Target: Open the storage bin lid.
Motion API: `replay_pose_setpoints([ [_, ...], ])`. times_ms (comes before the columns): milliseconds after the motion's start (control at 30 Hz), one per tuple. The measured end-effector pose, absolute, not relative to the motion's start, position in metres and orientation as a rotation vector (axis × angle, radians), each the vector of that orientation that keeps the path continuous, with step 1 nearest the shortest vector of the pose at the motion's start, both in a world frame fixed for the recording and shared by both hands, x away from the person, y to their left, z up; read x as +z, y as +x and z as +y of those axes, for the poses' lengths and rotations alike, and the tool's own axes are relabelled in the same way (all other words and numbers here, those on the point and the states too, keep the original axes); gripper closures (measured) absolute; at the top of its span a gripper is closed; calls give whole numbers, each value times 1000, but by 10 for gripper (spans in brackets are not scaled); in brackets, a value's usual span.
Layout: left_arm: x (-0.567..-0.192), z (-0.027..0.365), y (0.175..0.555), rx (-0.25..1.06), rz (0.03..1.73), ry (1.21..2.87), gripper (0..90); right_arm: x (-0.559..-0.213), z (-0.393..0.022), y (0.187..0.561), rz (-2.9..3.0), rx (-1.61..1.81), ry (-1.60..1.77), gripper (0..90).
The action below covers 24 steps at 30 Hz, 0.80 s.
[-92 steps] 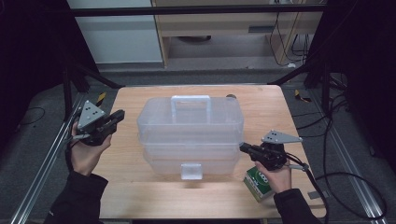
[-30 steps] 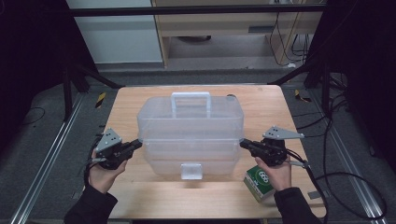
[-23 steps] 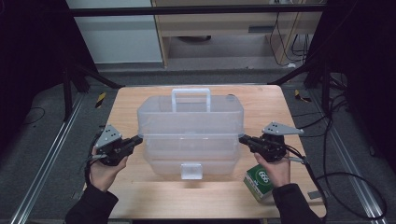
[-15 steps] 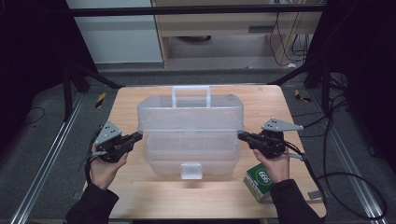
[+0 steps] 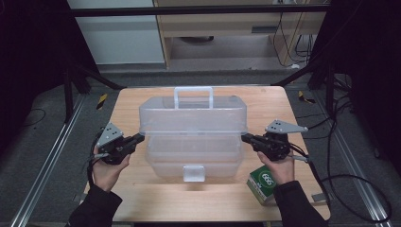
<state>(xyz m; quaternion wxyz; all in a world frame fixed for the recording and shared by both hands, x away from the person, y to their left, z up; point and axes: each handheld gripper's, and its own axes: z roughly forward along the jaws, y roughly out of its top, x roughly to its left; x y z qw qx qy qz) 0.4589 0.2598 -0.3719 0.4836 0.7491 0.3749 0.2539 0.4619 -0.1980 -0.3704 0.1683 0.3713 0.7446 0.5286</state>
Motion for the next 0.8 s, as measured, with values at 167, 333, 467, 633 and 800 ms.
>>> replay_pose_setpoints([
  [167,-376,260,458,649,926,1849,856,-371,-198,461,2120,1495,1051,900],
  [333,-382,268,461,688,967,1828,746,-370,-198,461,2124,1494,1052,900],
  [467,-380,267,464,718,954,1796,630,-370,-197,462,2128,1494,1050,900],
  [633,-380,261,468,721,944,1783,568,-369,-197,462,2128,1491,1053,900],
  [800,-381,256,474,727,919,1784,550,-370,-196,463,2132,1492,1052,900],
])
